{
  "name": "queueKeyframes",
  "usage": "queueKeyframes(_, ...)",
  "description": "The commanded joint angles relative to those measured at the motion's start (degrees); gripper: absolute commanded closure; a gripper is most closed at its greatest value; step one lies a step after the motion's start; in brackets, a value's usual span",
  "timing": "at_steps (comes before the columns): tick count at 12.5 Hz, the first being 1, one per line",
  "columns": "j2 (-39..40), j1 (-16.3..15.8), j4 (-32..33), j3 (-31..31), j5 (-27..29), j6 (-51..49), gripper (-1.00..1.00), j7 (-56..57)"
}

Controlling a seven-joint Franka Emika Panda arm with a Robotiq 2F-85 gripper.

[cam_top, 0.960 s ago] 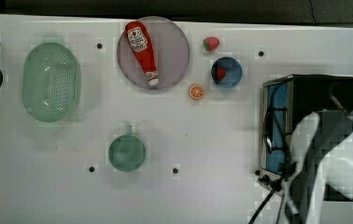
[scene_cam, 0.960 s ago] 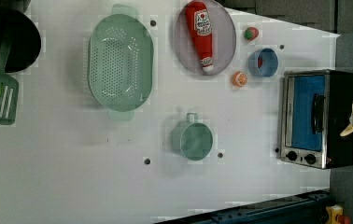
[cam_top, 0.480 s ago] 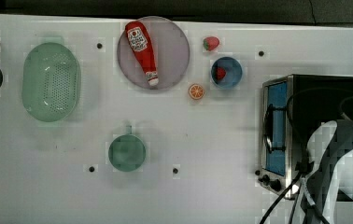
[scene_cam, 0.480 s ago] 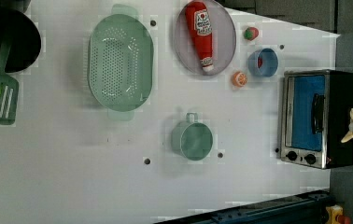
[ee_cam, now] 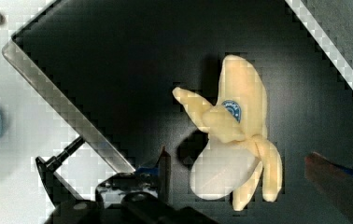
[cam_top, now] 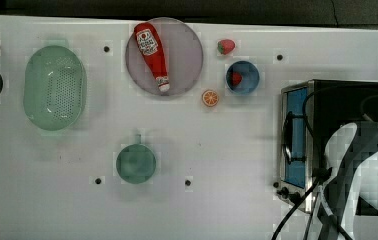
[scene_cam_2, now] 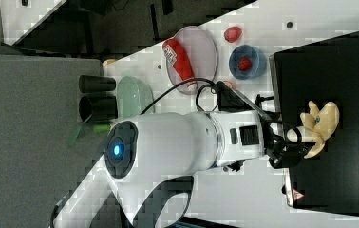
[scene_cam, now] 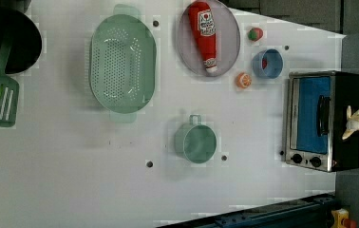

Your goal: Pick banana from table and place on oven.

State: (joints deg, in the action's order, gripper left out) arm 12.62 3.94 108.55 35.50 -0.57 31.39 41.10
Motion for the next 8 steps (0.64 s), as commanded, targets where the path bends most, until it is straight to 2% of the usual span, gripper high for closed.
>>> queueKeyframes(1, -2.0, -0.9, -4.0, 0.2, 0.1, -0.4, -1.00, 4.1)
queueKeyframes(5, -8.9, -3.5, -9.4, -2.2, 0.1, -10.4, -1.00, 4.5)
queueKeyframes(8, -14.7, -5.9, -9.6, -8.6, -0.2, -18.9, -1.00, -7.1)
